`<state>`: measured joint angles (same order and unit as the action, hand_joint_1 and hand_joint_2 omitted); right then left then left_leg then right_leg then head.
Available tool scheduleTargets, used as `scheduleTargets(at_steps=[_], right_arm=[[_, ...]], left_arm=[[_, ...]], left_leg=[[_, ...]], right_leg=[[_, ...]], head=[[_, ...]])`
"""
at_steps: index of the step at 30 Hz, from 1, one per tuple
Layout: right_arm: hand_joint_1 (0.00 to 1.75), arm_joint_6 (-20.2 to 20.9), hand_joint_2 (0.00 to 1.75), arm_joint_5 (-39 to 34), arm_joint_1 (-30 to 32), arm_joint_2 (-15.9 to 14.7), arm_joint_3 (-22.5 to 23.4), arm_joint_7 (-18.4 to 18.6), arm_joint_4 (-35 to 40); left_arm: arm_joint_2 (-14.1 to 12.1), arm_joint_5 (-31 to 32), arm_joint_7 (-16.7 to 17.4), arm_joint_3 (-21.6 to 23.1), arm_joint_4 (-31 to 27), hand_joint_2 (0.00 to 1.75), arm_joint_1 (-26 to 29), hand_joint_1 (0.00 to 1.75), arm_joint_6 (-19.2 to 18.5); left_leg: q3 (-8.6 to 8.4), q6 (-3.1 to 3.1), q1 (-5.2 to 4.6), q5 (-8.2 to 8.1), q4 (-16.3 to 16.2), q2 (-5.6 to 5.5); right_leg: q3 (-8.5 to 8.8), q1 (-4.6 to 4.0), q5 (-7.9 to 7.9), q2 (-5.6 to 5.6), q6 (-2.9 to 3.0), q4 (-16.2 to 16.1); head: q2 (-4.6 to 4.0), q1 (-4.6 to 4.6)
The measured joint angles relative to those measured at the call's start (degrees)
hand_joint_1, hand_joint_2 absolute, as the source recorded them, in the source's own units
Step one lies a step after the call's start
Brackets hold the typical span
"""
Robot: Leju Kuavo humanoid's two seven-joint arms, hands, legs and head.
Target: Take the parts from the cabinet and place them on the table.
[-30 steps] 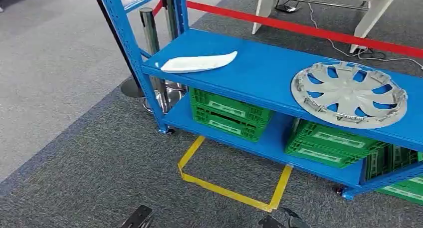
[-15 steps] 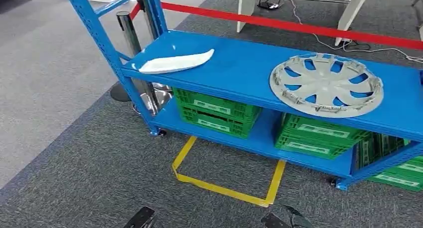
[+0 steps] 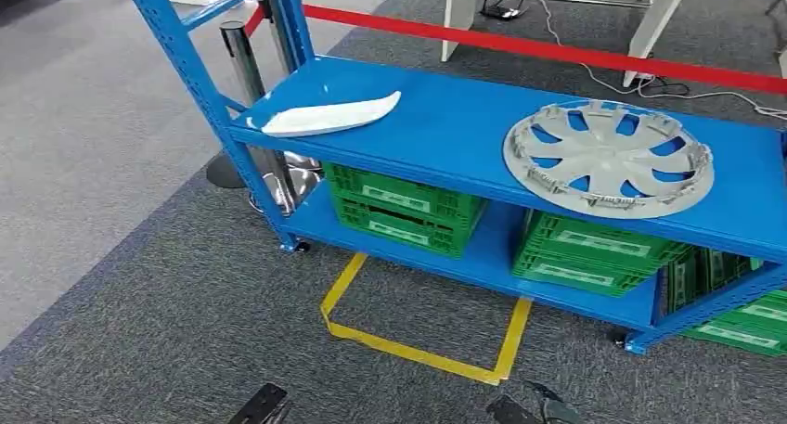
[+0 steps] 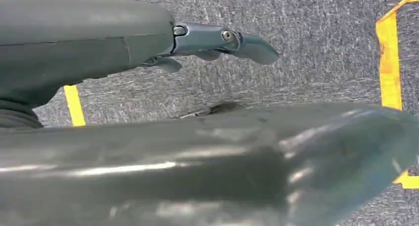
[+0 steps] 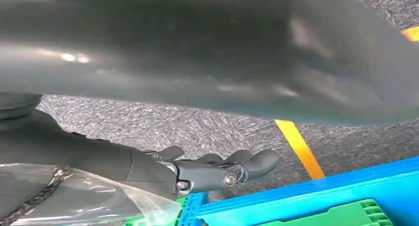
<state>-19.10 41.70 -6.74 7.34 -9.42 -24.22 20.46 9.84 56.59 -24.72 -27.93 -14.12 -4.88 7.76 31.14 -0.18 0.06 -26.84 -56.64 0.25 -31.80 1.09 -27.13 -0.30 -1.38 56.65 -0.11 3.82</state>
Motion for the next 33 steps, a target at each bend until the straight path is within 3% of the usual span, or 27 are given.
scheduleTargets(at_steps=[1,2,3,6,7,8,9,10,11,12,13,14,17,18,19,20,22,23,24,25,26,27,28,29,31,32,33], right_arm=[[0.0,0.0,0.0,0.0,-0.1,0.1,0.0,0.0,0.0],[0.0,0.0,0.0,0.0,-0.1,0.0,0.0,0.0,0.1],[0.0,0.0,0.0,0.0,-0.1,0.0,0.0,-0.1,0.1],[0.0,0.0,0.0,0.0,-0.1,0.1,0.0,0.0,0.1],[0.0,0.0,0.0,0.0,0.1,0.0,0.1,0.0,0.1],[0.0,0.0,0.0,0.0,0.3,0.0,0.2,0.0,0.1],[0.0,0.0,0.0,0.0,0.3,0.0,0.3,0.1,0.1],[0.0,0.0,0.0,0.0,0.3,0.0,0.4,0.1,0.1],[0.0,0.0,0.0,0.0,0.2,0.0,0.4,0.1,0.1],[0.0,0.1,0.0,0.0,0.0,0.2,0.4,0.0,0.1],[0.0,0.1,0.0,0.0,-0.2,0.7,0.5,0.0,0.1],[0.0,0.1,0.0,0.0,-0.2,0.5,0.5,0.0,0.1],[0.0,0.1,0.0,0.0,0.0,0.5,0.5,0.1,0.1],[0.0,0.0,0.0,0.0,0.0,0.5,0.6,0.0,0.1],[0.0,0.0,0.0,0.0,-0.1,0.5,0.6,0.0,0.1],[0.0,0.0,0.0,0.0,-0.2,0.5,0.6,0.0,0.1],[0.0,0.0,0.0,0.0,-0.1,0.5,0.6,0.0,0.1],[0.0,0.1,0.0,0.0,0.1,0.5,0.6,0.0,0.1],[0.0,0.1,0.0,0.0,0.1,0.5,0.6,0.0,0.1],[0.0,0.1,0.0,0.0,0.1,0.5,0.7,0.0,0.1],[0.0,0.1,0.0,0.0,0.1,0.5,0.7,0.0,0.1],[0.0,0.1,0.0,0.1,0.0,0.5,0.6,0.0,0.2],[0.0,0.1,0.0,0.1,-0.1,0.8,0.7,0.0,0.2],[0.0,0.1,0.0,0.2,-0.2,0.7,0.7,0.0,0.2],[0.0,0.1,0.0,0.1,0.1,0.7,0.7,0.0,0.2],[0.0,0.1,0.0,0.1,0.3,0.6,0.7,0.0,0.2],[0.0,0.1,0.0,0.1,0.4,0.5,0.8,0.0,0.2]], left_arm=[[0.1,0.0,0.0,0.0,0.0,0.0,0.0,0.0,0.0],[0.2,0.0,0.0,0.0,0.0,0.0,0.0,0.0,0.0],[0.2,0.0,0.0,0.0,0.0,0.0,-0.1,0.0,0.0],[0.3,0.0,0.0,0.0,0.0,0.0,-0.1,0.0,0.0],[0.3,0.0,0.0,0.0,0.0,0.0,-0.1,0.0,0.0],[0.3,0.0,0.0,-0.1,0.0,0.0,0.0,0.0,0.0],[0.3,0.0,0.0,-0.1,0.0,0.0,0.0,0.0,0.0],[0.4,0.0,0.0,-0.1,0.0,0.0,0.0,0.0,0.0],[0.4,0.0,0.0,-0.1,0.0,0.0,0.0,0.0,0.0],[0.0,0.0,0.0,-0.2,0.0,0.0,0.0,0.0,0.0],[-0.1,0.0,0.1,-0.3,0.0,0.0,-0.1,0.0,0.0],[0.1,0.2,0.1,-0.3,0.0,0.0,-0.1,0.0,0.0],[0.1,0.2,0.1,-0.5,0.0,0.0,-0.1,0.0,0.0],[0.1,0.2,0.1,-0.5,0.0,0.0,-0.2,0.0,0.0],[0.1,0.2,0.1,-0.5,0.0,0.0,-0.2,0.0,0.0],[0.1,0.2,0.1,-0.5,0.0,0.0,-0.1,0.0,0.0],[0.1,0.2,0.1,-0.6,0.0,0.0,0.1,0.0,0.0],[0.1,0.2,0.1,-0.6,0.0,0.0,0.2,0.0,0.0],[0.1,0.2,0.1,-0.6,0.0,0.0,0.2,0.0,0.0],[0.1,0.2,0.1,-0.6,0.0,0.0,0.2,0.0,0.0],[0.2,0.2,0.1,-0.6,0.0,0.0,0.2,0.0,0.0],[0.2,0.2,0.1,-0.6,0.0,0.0,0.2,0.0,0.0],[-0.3,0.2,0.1,-0.7,0.0,0.0,0.2,0.0,0.0],[-0.1,0.3,0.1,-0.7,0.0,0.0,0.1,0.0,0.0],[-0.1,0.3,0.1,-0.7,0.0,0.0,0.0,0.0,0.0],[0.1,0.3,0.1,-0.7,0.0,0.0,-0.1,0.0,0.0],[0.2,0.3,0.1,-0.8,-0.1,0.0,-0.3,0.0,0.0]], left_leg=[[-0.36,0.97,-0.03,0.52,1.2,0.05],[-1.61,1.41,0.87,1.77,3.5,0.24],[-2.15,1.51,0.82,2.17,4.4,0.66],[-2.04,1.35,1.06,2.43,4.7,1.3],[-2.04,1.21,1.14,2.35,4.7,1.58],[-2.04,0.85,1.37,2.2,4.5,1.89],[-2.04,0.33,1.76,1.9,4.1,2.28],[-1.97,-0.29,2.27,1.46,3.4,2.71],[-1.85,-1.12,2.68,0.77,2.4,3.12],[-1.61,-1.94,2.43,0.08,1.3,3.45],[-1.28,-2.54,2.21,-0.87,0.2,3.79],[-1.38,-2.68,2.02,-0.85,0.3,4.05],[-1.69,-3.23,2.56,-1.03,0.0,4.76],[-1.27,-3.13,2.71,-2.78,-1.3,2.91],[0.22,-2.9,2.56,-5.33,-5.0,1.5],[2.35,-2.71,2.35,-7.88,-9.9,0.83],[6.47,-2.13,1.95,-11.16,-18.8,0.41],[7.0,-1.66,1.69,-10.78,-19.6,0.33],[6.22,-1.03,1.39,-9.05,-17.7,0.24],[4.36,-0.25,1.08,-6.39,-13.6,-0.05],[2.04,0.66,0.67,-3.73,-8.4,-1.03],[0.02,1.79,0.25,-1.79,-3.8,-3.48],[-0.46,2.68,0.39,-2.49,-2.4,-5.49],[-0.57,2.22,0.14,-2.35,-1.8,-5.04],[-0.6,2.17,-0.13,-2.16,-1.5,-4.2],[-0.87,1.86,0.35,-1.45,-0.5,-3.49],[-1.03,1.53,0.53,-0.94,0.2,-2.62]], right_leg=[[0.34,-0.17,0.28,0.14,-0.35,-0.7],[0.22,-0.31,0.02,0.23,-0.35,-0.7],[-0.33,-0.45,-1.01,0.3,-0.52,0.4],[-6.28,0.11,-6.82,0.35,-1.39,12.7],[-7.88,0.4,-7.53,0.33,-1.78,15.8],[-8.08,0.67,-6.57,0.29,-2.17,15.7],[-6.76,0.96,-4.38,0.09,-2.62,12.9],[-4.4,1.29,-1.76,-0.36,-3.11,8.1],[-1.59,1.68,0.62,-1.78,-3.84,2.8],[-0.97,1.33,-1.07,-3.77,-4.28,1.5],[-0.74,1.6,-0.88,-3.22,-2.94,1.7],[-1.08,1.55,-1.22,-2.34,-1.44,2.4],[-1.74,1.34,-1.02,-0.78,-0.19,2.9],[-1.76,1.28,-0.79,-0.51,0.28,2.8],[-1.86,1.15,-0.62,0.15,0.56,2.6],[-2.04,1.01,-0.46,0.72,0.84,2.6],[-2.41,0.5,-0.26,2.13,1.21,2.6],[-2.47,0.23,-0.2,2.87,1.3,2.6],[-2.51,-0.02,-0.11,3.68,1.39,2.6],[-2.5,-0.26,-0.01,4.61,1.44,2.6],[-2.47,-0.48,0.15,5.42,1.44,2.6],[-2.54,-0.32,0.29,6.11,1.4,2.5],[-2.78,-0.7,0.4,6.5,1.12,2.7],[-3.13,-0.2,0.66,7.43,0.76,2.6],[-3.35,0.2,1.18,8.55,-0.17,2.0],[-4.24,-0.16,1.46,9.25,-0.73,1.7],[-4.31,-0.06,0.78,6.65,-0.54,2.5]], head=[[0.0,0.11],[0.0,0.16],[0.0,-0.35],[0.0,-0.48],[0.0,-0.43],[0.0,-0.48],[0.0,-0.43],[0.0,-0.48],[0.0,-0.48],[0.0,-0.78],[0.0,-1.03],[0.0,-0.28],[0.0,0.33],[0.0,0.48],[0.0,0.51],[0.0,0.7],[0.0,0.7],[0.0,0.66],[0.0,0.68],[0.0,0.68],[0.0,0.66],[0.0,0.72],[0.0,0.31],[0.0,0.73],[0.0,0.94],[0.0,0.81],[0.0,0.75]])
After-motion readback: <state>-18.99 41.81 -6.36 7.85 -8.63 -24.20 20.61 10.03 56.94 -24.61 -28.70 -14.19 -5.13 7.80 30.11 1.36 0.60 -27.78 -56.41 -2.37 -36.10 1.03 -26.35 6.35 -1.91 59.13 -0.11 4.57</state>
